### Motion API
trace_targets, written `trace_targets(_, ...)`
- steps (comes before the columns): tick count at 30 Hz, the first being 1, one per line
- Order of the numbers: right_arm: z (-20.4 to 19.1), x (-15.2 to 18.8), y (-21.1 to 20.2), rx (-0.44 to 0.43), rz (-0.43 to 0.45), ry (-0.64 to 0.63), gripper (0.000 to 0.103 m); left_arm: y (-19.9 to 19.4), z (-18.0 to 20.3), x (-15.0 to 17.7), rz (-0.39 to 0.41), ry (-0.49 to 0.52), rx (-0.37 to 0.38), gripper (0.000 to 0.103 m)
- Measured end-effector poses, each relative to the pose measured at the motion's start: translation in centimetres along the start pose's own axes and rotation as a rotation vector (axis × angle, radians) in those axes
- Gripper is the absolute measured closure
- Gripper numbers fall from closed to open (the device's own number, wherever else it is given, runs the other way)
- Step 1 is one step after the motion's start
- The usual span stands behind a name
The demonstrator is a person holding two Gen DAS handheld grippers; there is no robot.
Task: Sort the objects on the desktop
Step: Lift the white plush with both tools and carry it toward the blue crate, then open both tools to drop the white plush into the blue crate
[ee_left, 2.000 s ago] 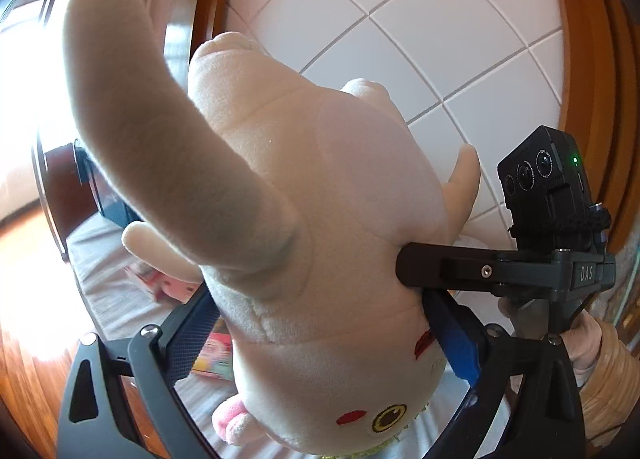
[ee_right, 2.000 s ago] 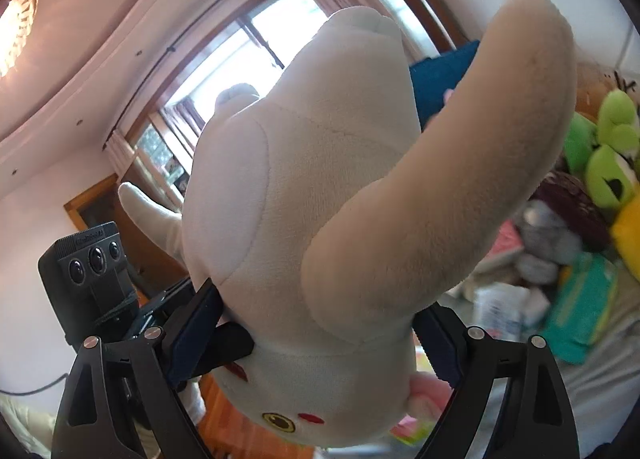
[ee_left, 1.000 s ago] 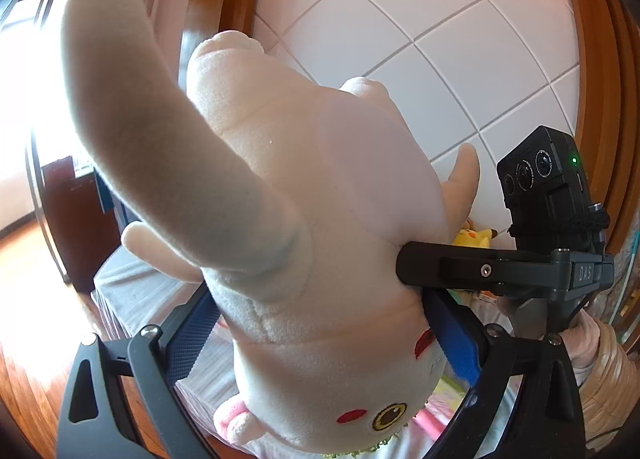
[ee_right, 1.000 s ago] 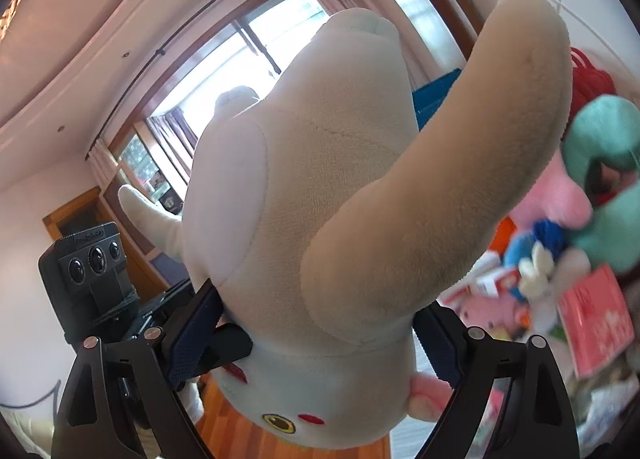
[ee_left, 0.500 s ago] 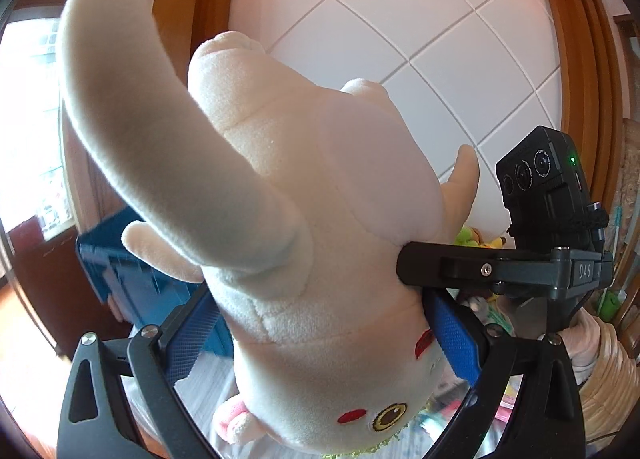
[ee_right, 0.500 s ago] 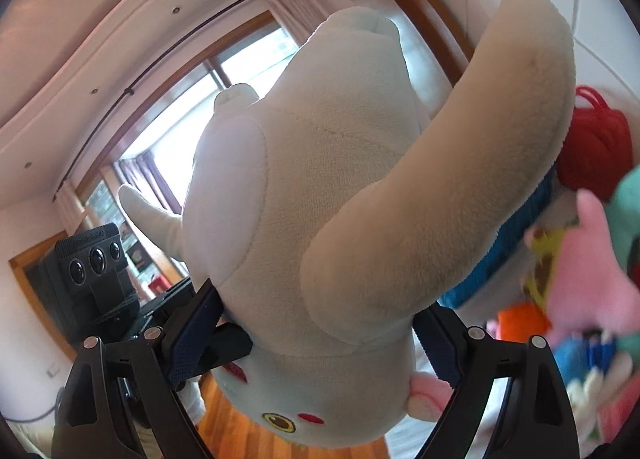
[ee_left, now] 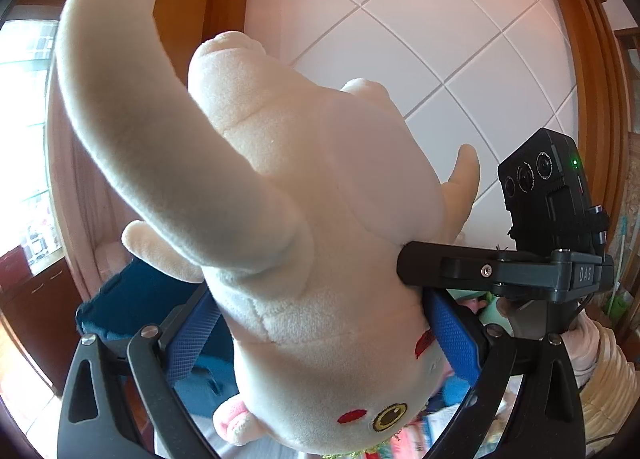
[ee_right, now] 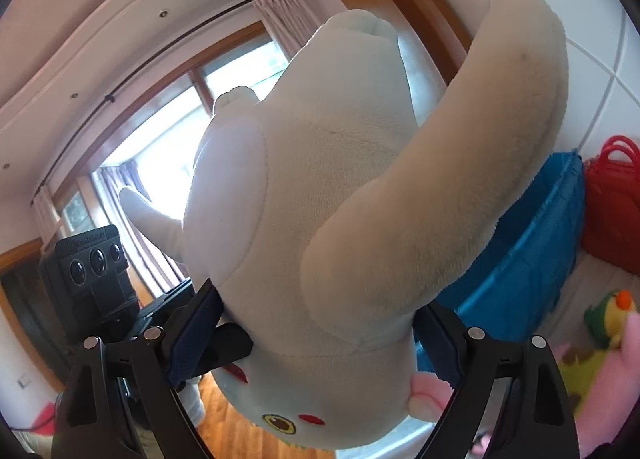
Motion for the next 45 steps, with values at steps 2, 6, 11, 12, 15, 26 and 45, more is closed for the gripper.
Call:
trace_targets(2,0.8,-0.6,2.0,0.023,0.015,0.010,0.012,1.5,-2.1,-0.4,-0.005,0.011,0.029,0.004)
trace_targets(6,2.8,-1.9,6.3,0.094,0.057,0.048,0.012,5.5,-6.6,-1.3,-0.030,0.047,0.106,0.004)
trace_targets(11,5.1,-2.9,9.9,0.182,0.080,0.102,0.012,10.5,-10.9,-2.1,-0.078,0.054,0.203,0.001)
trace_targets(12,5.6,-3.1,10.5,0.205,0.082,0.109,0.011,11.4,-11.7,-2.0,-0.089,0.053,0.204,0.000)
trace_targets(15,7.2,-3.7,11.5,0.292,0.094,0.125,0.004,13.7,-14.0,-1.5,-0.122,0.048,0.195,0.000)
trace_targets(26,10.9,-3.5,13.6,0.531,0.071,0.202,0.001,18.8,-19.7,1.6,-0.201,0.028,0.146,0.000)
trace_targets(45,8.0,-1.6,16.3,0.718,-0.035,0.077,0.000,16.1,-21.2,2.9,-0.183,-0.001,0.010,0.000)
Point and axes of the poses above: each gripper's, at about its wrist camera, not at the fingertips, and y roughly the way its jaws point, z to its right, x to its underside, the point moved 4 cm from there along y, roughly the way its jaws point, and after that the axes turned 5 degrees about -x, right-handed, at the moved point
